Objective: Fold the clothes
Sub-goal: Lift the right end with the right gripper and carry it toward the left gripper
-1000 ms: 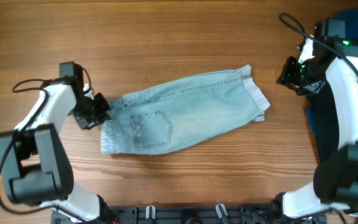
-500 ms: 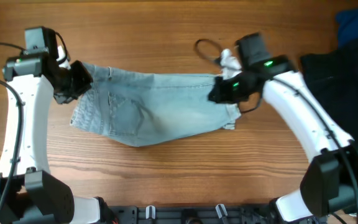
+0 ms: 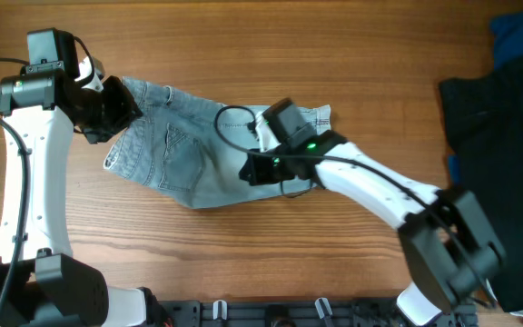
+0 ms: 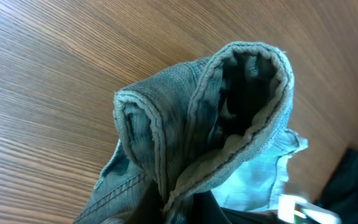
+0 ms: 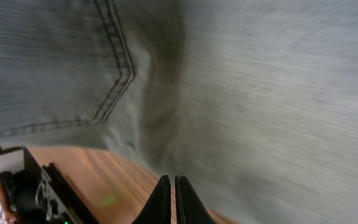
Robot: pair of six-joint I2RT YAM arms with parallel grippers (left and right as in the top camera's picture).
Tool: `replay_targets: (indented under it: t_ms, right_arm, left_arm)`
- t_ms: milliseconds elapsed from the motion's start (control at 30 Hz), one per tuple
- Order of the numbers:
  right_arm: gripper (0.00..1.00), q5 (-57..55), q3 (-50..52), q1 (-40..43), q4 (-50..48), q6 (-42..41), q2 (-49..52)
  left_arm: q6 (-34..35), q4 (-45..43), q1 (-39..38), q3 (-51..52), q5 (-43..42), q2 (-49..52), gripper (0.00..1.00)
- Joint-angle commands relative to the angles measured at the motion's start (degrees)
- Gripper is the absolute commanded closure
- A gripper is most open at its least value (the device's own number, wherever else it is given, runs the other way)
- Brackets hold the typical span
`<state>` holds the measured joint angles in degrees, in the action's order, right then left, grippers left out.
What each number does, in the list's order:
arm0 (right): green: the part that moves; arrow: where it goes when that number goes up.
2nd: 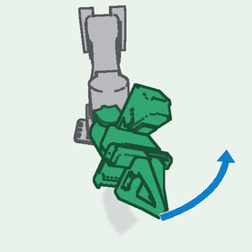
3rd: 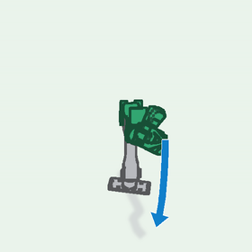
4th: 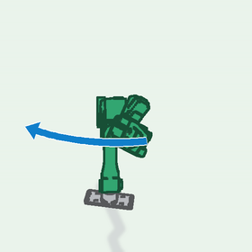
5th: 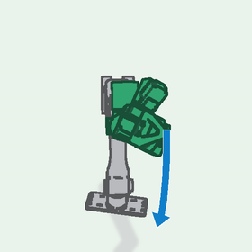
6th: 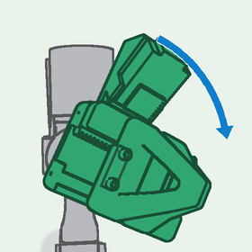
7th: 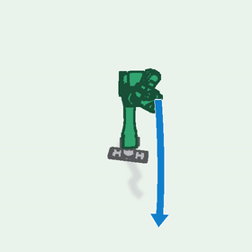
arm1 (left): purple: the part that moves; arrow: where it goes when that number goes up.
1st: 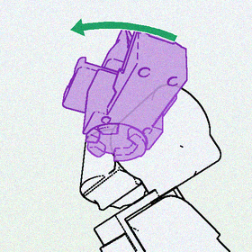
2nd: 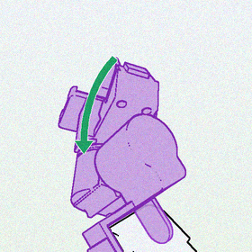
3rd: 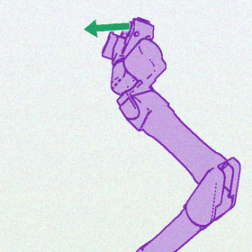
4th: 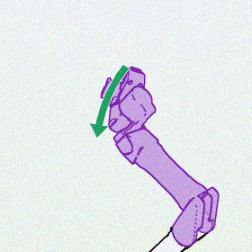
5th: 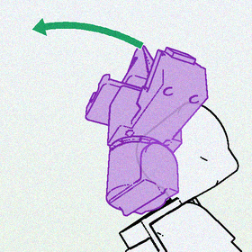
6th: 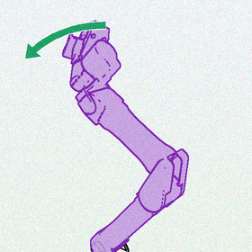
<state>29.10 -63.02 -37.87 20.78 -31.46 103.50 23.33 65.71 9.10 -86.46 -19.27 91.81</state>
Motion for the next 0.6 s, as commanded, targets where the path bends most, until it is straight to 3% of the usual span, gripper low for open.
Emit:
replay_targets:
  t_ms: [0,233,567]
  right_arm:
    - [0.96,0.0,0.81,-2.97,-3.04,-5.99,5.92]
    - [0.96,1.4,0.79,-6.82,-11.3,-9.55,12.5]
    - [0.95,0.79,0.72,-8.44,-20.98,-13.49,12.94]
  left_arm:
    - [3.13,-0.5,0.02,-1.66,-5.77,-1.29,0.96]
    - [4.59,-0.96,0.02,-2.34,-9.7,-1.29,0.96]
    - [5.49,-0.7,0.02,-5.75,-10.29,-1.29,0.96]
